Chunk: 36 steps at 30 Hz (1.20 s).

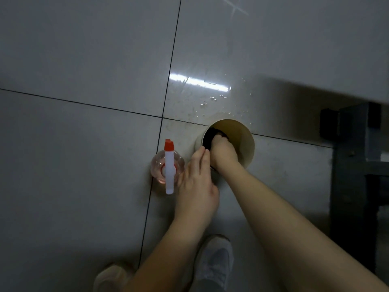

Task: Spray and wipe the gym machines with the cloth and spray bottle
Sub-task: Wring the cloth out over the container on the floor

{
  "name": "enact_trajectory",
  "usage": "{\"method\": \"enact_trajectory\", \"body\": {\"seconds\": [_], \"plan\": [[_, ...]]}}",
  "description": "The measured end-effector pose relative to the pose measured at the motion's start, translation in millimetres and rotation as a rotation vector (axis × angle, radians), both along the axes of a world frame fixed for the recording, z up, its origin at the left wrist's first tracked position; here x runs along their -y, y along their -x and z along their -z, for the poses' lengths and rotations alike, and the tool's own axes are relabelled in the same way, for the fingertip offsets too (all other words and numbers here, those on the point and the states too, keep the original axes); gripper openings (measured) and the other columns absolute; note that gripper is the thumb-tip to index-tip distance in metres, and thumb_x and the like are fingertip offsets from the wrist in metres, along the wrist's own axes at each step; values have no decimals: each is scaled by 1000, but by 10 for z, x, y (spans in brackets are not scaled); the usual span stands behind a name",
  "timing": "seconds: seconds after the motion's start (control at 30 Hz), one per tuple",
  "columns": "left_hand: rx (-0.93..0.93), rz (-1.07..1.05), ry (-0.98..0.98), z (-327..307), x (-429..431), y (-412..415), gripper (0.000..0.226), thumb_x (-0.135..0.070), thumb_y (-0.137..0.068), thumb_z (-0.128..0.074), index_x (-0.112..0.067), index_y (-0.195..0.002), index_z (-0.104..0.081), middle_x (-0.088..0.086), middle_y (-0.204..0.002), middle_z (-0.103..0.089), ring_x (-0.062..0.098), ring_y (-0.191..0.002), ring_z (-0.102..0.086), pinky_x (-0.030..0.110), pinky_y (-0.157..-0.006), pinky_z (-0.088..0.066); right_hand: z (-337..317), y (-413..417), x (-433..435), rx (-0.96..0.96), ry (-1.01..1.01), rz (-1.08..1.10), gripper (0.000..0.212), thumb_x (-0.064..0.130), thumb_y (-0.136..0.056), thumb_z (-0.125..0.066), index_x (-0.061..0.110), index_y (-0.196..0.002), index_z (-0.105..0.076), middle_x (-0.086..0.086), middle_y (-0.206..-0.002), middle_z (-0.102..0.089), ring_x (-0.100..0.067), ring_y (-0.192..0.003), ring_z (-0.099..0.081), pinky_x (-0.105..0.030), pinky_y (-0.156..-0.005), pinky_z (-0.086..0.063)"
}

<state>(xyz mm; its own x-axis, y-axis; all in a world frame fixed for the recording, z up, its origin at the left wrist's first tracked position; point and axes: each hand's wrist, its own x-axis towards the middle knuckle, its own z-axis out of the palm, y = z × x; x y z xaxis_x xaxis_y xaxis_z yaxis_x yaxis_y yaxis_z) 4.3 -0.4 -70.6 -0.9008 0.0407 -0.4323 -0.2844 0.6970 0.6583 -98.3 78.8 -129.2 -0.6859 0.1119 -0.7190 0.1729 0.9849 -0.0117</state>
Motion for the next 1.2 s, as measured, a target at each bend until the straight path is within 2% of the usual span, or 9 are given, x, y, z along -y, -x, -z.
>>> {"method": "enact_trajectory", "body": {"seconds": [0.27, 0.43, 0.57, 0.67, 0.73, 0.83, 0.97, 1.07, 1.2], "plan": [[38, 107, 66, -229, 51, 154, 88, -7, -88, -53, -18, -153, 6, -3, -162, 8, 15, -149, 0, 34, -121, -12, -740, -99, -185, -175, 236, 179, 24, 21, -86, -54, 6, -105, -50, -11, -96, -59, -28, -85, -57, -28, -63, -42], [-82, 286, 127, -413, -19, 410, 95, -8, -90, -53, -23, -150, 18, -6, -160, 18, 17, -149, 8, 40, -120, -1, -1235, -128, -470, 27, 572, 481, 11, 7, -82, -53, 10, -92, -56, -9, -85, -61, -24, -78, -61, -34, -65, -52], [-185, 410, 1, -504, -113, 607, 105, -4, -82, -66, -28, -146, 14, -3, -162, -2, 21, -147, -14, 42, -118, -16, -1497, -85, -652, 313, 903, 631, 21, -2, -79, -52, 10, -95, -55, -12, -84, -61, -24, -76, -63, -31, -65, -52], [-241, 454, -107, -548, -119, 734, 101, 0, -73, -72, -19, -152, -13, 11, -153, -32, 34, -124, -47, 51, -98, -44, -1612, 16, -714, 512, 989, 530, 26, 1, -74, -62, 7, -99, -56, -11, -84, -63, -21, -76, -64, -28, -66, -54], [-281, 513, -59, -547, -99, 787, 104, -1, -65, -78, -13, -152, -22, 17, -138, -48, 37, -108, -55, 54, -85, -50, -1639, 85, -693, 541, 922, 346, 26, 0, -75, -70, 8, -97, -60, -8, -86, -65, -19, -80, -64, -25, -71, -54], [-193, 570, 53, -563, -74, 847, 102, -8, -73, -76, -19, -154, -15, 13, -130, -48, 30, -107, -54, 44, -89, -49, -1601, 128, -556, 428, 742, 140, 19, -4, -74, -68, 12, -77, -59, -3, -74, -60, -12, -67, -59, -20, -61, -51], [-187, 568, 245, -498, -75, 906, 62, -14, -84, -66, -11, -140, -38, 13, -112, -59, 34, -95, -63, 45, -79, -54, -1473, 120, -412, 259, 509, -62, 27, 4, -77, -63, 20, -60, -50, 3, -60, -51, -13, -58, -49, -21, -50, -37], [-184, 583, 329, -431, -132, 948, 30, -12, -91, -59, -6, -119, -50, 9, -96, -66, 32, -84, -67, 41, -73, -57, -1332, 80, -378, 172, 288, -289, 14, 18, -88, -57, 14, -75, -60, -1, -68, -53, -18, -67, -48, -24, -52, -35], [-32, 579, 434, -319, -224, 1044, 22, -9, -95, -50, -11, -116, -54, 7, -111, -64, 28, -99, -63, 36, -77, -50, -1115, 23, -409, 11, 168, -197, 8, 20, -88, -54, 19, -81, -57, -2, -77, -53, -20, -71, -47, -22, -55, -34]]}}
